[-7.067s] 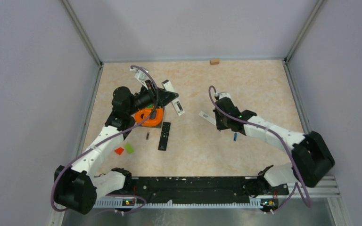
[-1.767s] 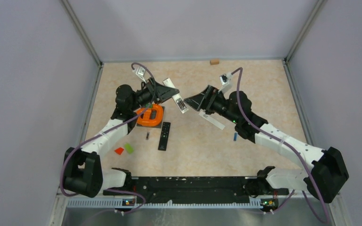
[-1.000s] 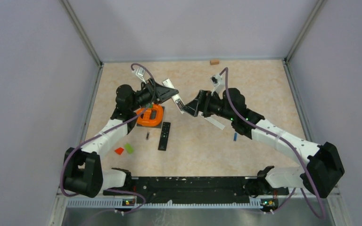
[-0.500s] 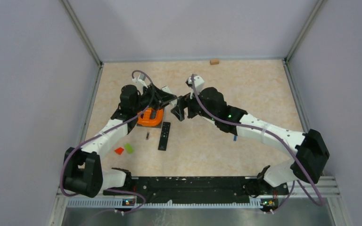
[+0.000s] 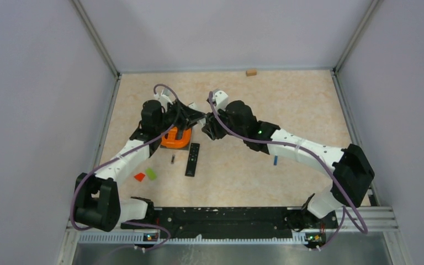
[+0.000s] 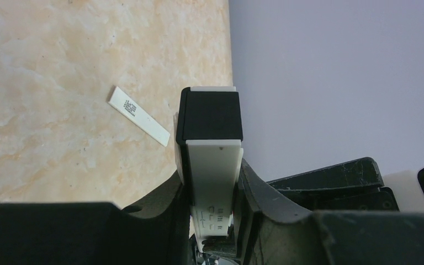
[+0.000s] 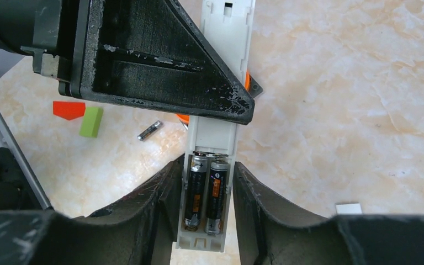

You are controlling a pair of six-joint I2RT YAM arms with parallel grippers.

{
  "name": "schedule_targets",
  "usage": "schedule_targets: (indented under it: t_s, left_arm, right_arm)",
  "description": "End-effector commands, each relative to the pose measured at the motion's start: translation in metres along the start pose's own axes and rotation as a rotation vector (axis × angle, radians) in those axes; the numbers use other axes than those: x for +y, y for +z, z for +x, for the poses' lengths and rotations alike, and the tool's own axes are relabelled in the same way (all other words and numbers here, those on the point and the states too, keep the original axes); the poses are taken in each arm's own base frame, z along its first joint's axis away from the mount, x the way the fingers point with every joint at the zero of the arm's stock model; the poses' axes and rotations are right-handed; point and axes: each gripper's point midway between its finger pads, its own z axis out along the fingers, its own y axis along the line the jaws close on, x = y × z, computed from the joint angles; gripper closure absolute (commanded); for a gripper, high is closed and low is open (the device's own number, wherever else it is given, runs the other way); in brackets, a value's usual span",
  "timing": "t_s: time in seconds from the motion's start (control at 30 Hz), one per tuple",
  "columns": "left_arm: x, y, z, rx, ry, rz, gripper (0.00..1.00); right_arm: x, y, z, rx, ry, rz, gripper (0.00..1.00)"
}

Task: Load the batteries into the remote control
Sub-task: Place the remote control at the center of the board.

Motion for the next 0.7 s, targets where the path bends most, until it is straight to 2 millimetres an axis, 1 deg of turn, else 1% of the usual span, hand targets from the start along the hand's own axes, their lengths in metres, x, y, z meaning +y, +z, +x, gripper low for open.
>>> schedule_targets:
  t_s: [0.0, 0.1, 0.23, 0.27, 0.37, 0.5, 0.6, 0.67]
  left_arm:
    - [-0.028, -0.006, -0.007, -0.028, 0.04, 0.077, 0.93]
    - [-0.033, -0.006, -0.009, -0.03, 0.042, 0.088, 0.91]
    - [-0.035, -0.007, -0.009, -0.032, 0.044, 0.087, 0.86]
    - [-0.034, -0.007, -0.009, -0.032, 0.044, 0.086, 0.85]
    - [-0.034, -0.008, -0.009, -0.031, 0.046, 0.086, 0.85]
    - [-0.032, -0.008, -0.007, -0.031, 0.049, 0.085, 0.88]
    - [-0.031, -0.009, -0.007, -0.03, 0.052, 0.085, 0.89]
    - [-0.032, -0.01, -0.007, -0.033, 0.056, 0.088, 0.88]
  right_arm:
    - [0.021, 0.003, -0.022, -0.029, -0.045, -0.1, 0.61]
    - [0.019, 0.006, -0.02, -0.015, -0.04, -0.088, 0.61]
    - [0.018, 0.005, -0.022, -0.016, -0.036, -0.076, 0.66]
    - [0.018, 0.006, -0.022, -0.011, -0.036, -0.075, 0.65]
    - [0.013, 0.009, -0.018, 0.009, -0.031, -0.048, 0.54]
    - [0.009, 0.012, -0.018, 0.009, -0.018, -0.029, 0.5]
    - [0.011, 0.014, -0.018, 0.006, -0.006, -0.037, 0.51]
    - [0.013, 0.014, -0.018, 0.005, 0.004, -0.05, 0.57]
